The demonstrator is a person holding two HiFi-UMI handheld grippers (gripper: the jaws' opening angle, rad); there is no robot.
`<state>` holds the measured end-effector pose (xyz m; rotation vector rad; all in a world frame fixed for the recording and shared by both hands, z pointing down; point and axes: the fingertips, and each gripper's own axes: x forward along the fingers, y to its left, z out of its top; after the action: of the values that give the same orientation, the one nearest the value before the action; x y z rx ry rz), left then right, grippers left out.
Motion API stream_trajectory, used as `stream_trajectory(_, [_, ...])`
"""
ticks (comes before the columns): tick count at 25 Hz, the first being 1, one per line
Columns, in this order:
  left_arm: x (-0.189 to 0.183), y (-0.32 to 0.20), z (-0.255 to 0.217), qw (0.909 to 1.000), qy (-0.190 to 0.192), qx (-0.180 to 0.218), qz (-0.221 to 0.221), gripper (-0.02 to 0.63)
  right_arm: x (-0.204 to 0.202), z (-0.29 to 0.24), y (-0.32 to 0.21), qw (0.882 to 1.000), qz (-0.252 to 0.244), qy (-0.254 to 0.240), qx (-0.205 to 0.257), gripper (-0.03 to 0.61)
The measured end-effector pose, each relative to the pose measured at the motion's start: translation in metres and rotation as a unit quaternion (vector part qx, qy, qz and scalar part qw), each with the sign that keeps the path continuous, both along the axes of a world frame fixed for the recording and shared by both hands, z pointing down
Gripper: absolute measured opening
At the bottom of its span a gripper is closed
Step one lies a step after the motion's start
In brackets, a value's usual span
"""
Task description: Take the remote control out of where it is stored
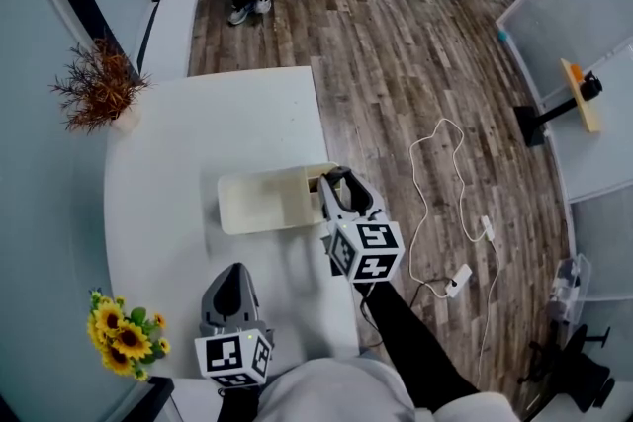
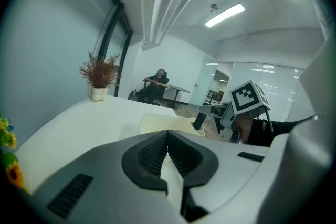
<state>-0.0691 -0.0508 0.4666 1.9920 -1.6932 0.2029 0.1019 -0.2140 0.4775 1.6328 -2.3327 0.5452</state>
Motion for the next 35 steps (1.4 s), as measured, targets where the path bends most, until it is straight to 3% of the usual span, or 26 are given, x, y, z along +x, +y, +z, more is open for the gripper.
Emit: stream_trajectory(35, [0.007,0.003,-0.010,0.9999,-0.003,0.013,0.002,0.009,0.004,-0.016,0.004,1.000,-0.006,-0.012,0.019,0.187])
